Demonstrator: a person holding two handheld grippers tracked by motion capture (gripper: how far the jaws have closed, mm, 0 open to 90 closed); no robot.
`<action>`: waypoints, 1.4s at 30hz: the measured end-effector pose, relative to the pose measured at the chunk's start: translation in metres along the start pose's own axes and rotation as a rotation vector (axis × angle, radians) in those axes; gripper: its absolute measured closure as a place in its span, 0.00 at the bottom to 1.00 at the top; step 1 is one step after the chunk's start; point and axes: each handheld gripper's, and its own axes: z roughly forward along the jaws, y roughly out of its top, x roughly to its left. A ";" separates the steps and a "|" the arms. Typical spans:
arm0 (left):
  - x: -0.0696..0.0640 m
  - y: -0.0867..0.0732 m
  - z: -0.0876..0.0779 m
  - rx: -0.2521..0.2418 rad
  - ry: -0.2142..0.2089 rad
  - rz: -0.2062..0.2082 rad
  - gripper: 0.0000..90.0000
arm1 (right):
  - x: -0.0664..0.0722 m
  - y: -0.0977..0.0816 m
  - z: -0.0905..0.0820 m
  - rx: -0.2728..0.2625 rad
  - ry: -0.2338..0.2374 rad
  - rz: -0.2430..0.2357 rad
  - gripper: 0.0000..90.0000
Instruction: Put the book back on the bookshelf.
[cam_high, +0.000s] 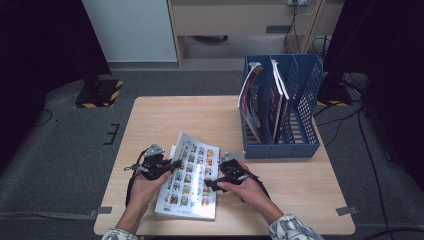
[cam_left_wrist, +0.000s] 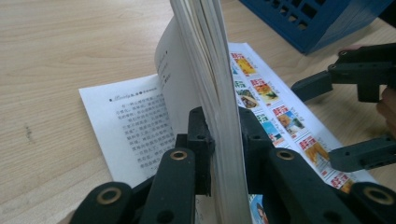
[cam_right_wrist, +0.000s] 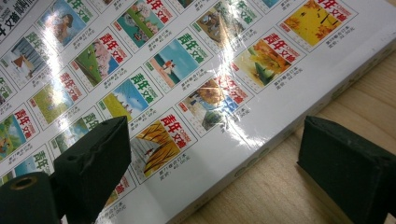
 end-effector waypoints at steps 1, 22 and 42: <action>-0.001 0.000 0.000 -0.003 0.000 0.004 0.87 | 0.000 0.000 0.000 0.000 0.003 0.003 0.11; -0.011 0.010 -0.013 -0.077 -0.029 0.030 0.89 | -0.002 0.002 0.000 0.007 0.003 0.019 0.10; -0.012 0.017 -0.024 -0.111 -0.025 0.030 0.89 | -0.006 0.011 0.011 -0.004 0.060 0.070 0.08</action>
